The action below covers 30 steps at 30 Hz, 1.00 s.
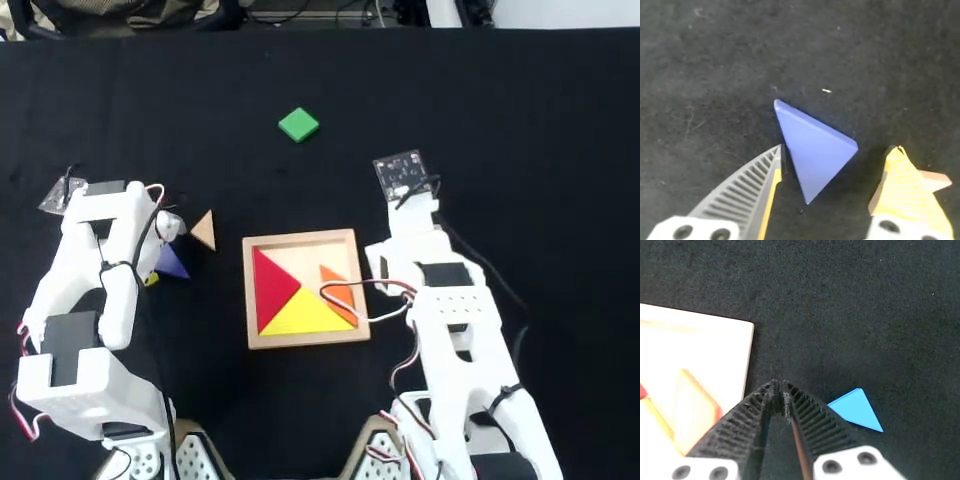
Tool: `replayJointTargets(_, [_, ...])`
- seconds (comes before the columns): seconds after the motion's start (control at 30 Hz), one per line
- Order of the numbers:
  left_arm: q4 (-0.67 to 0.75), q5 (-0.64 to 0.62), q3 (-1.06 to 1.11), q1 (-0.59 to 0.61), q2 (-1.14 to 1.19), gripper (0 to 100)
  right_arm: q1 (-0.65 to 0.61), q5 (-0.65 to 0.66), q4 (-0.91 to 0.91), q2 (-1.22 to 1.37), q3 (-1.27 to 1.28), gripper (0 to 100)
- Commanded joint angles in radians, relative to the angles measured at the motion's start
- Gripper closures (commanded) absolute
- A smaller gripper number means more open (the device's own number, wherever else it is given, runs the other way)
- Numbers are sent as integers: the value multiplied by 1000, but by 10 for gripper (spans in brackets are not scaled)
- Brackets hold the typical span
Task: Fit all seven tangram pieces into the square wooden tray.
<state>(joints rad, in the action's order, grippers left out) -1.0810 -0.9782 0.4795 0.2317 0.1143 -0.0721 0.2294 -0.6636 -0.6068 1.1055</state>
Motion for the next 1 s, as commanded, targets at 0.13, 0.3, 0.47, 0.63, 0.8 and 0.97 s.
replayJointTargets(0.13, [83,-26,12,39,25,679,-61,9,18,-30,-4,987])
replayJointTargets(0.3, [75,-109,-18,35,98,678,-60,9,18,-30,-2,987])
replayJointTargets(0.47, [11,-149,-53,39,107,678,-58,9,18,-30,-2,987])
replayJointTargets(0.63, [11,-150,-38,36,109,679,-58,9,18,-30,-2,987])
replayJointTargets(0.8, [11,-150,-38,36,109,679,-58,9,18,-30,-2,987])
replayJointTargets(0.97, [11,-152,-38,33,110,680,-58,9,18,-30,-2,987])
